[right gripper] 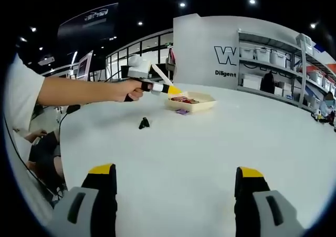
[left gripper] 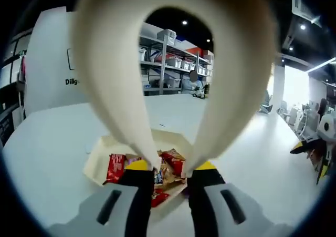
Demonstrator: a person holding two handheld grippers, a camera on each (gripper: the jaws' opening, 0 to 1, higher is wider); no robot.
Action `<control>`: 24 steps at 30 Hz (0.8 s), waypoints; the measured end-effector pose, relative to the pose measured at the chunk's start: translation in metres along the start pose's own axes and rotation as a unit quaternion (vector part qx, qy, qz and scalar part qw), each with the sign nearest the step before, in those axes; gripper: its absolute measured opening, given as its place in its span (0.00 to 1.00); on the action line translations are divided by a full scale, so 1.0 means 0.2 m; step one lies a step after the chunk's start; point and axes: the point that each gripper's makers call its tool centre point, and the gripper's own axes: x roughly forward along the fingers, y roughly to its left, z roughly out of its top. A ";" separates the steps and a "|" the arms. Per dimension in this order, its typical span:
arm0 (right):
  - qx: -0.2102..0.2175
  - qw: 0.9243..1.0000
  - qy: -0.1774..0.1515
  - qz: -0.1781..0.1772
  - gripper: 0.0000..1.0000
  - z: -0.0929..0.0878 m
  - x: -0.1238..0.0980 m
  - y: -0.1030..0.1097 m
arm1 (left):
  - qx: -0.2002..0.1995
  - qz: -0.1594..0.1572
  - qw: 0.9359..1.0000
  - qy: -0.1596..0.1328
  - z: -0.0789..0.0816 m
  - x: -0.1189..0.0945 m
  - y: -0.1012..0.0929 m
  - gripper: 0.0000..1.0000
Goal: Place the target food into the container with the food tongs after gripping and lifting it, then release it inside without dropping or visibly crushing the food.
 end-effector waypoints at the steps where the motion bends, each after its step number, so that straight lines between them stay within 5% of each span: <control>1: 0.000 1.000 -0.002 0.001 0.92 0.01 0.00 0.01 | -0.002 -0.005 1.000 -0.005 0.02 -0.02 -0.02 0.22; 11: -0.014 1.000 -0.015 0.009 0.91 0.06 -0.05 0.11 | -0.028 -0.022 0.999 -0.033 0.07 -0.20 -0.17 0.23; 24: -0.007 0.999 -0.041 0.031 0.91 0.10 -0.08 0.23 | -0.014 -0.027 0.999 -0.019 0.03 -0.40 -0.25 0.24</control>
